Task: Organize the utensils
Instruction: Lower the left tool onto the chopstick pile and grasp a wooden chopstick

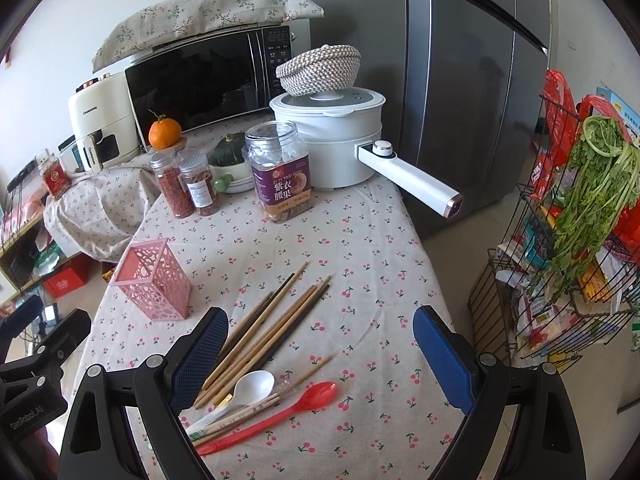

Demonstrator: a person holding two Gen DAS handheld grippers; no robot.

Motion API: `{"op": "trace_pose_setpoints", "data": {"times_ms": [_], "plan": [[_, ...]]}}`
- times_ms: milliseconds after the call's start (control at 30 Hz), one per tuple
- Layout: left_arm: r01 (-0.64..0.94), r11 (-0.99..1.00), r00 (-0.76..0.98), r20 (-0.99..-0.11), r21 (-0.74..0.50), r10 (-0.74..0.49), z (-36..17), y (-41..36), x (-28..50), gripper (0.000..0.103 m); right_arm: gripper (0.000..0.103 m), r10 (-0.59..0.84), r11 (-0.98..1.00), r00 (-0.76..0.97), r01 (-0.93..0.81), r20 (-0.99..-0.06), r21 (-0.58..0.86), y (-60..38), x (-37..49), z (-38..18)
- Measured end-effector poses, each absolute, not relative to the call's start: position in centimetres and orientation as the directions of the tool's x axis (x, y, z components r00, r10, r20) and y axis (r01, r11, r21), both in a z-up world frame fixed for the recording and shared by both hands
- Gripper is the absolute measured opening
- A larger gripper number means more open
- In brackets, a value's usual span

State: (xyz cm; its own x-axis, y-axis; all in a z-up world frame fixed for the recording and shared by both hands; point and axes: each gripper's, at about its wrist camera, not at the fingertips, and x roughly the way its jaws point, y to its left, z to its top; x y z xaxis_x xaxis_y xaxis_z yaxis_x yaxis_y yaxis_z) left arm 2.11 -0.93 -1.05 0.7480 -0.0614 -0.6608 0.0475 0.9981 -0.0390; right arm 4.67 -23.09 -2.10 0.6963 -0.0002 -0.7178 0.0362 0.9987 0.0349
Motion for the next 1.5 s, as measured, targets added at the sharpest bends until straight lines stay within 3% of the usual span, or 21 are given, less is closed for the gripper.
{"op": "trace_pose_setpoints", "data": {"times_ms": [233, 333, 400, 500, 700, 1000, 1233, 1300, 1500], "plan": [[0.168, 0.983, 0.605, -0.779, -0.073, -0.162, -3.4, -3.0, 7.3, 0.102, 0.094, 0.078, 0.992, 0.560, 0.042, -0.825, 0.122, -25.1, 8.4, -4.7], [0.218, 0.970, 0.492, -0.847, -0.104, -0.201, -5.5, -4.7, 10.0, 0.086, 0.088, 0.109, 0.981, 0.510, 0.082, -0.853, 0.174, -26.4, 10.0, -6.2], [0.235, 0.966, 0.434, -0.877, -0.109, -0.204, -7.2, -5.9, 11.8, 0.068, 0.084, 0.108, 0.979, 0.490, 0.099, -0.865, 0.178, -27.1, 10.9, -7.0], [0.238, 0.962, 0.339, -0.916, -0.136, -0.213, -10.1, -7.0, 14.0, 0.050, 0.080, 0.111, 0.979, 0.467, 0.101, -0.877, 0.178, -27.8, 11.8, -8.0], [0.250, 0.959, 0.215, -0.959, -0.131, -0.187, -14.5, -8.7, 16.8, 0.026, 0.079, 0.131, 0.979, 0.426, 0.085, -0.895, 0.183, -28.5, 13.2, -9.7], [0.253, 0.960, 0.150, -0.976, -0.119, -0.161, -16.6, -9.2, 18.4, 0.021, 0.079, 0.146, 0.977, 0.407, 0.085, -0.902, 0.196, -28.7, 14.0, -10.4], [0.322, 0.946, 0.142, -0.987, -0.026, -0.075, -16.8, -10.3, 18.5, 0.021, 0.079, 0.158, 0.974, 0.395, 0.088, -0.905, 0.208, -28.2, 14.3, -10.7], [0.316, 0.949, 0.155, -0.986, -0.011, -0.063, -16.6, -10.3, 18.4, 0.009, 0.079, 0.155, 0.974, 0.393, 0.092, -0.906, 0.206, -28.1, 14.4, -10.8], [0.323, 0.946, 0.264, -0.956, -0.037, -0.127, -12.4, -9.0, 16.3, 0.007, 0.079, 0.162, 0.974, 0.378, 0.089, -0.911, 0.210, -27.5, 14.5, -11.3]]}}
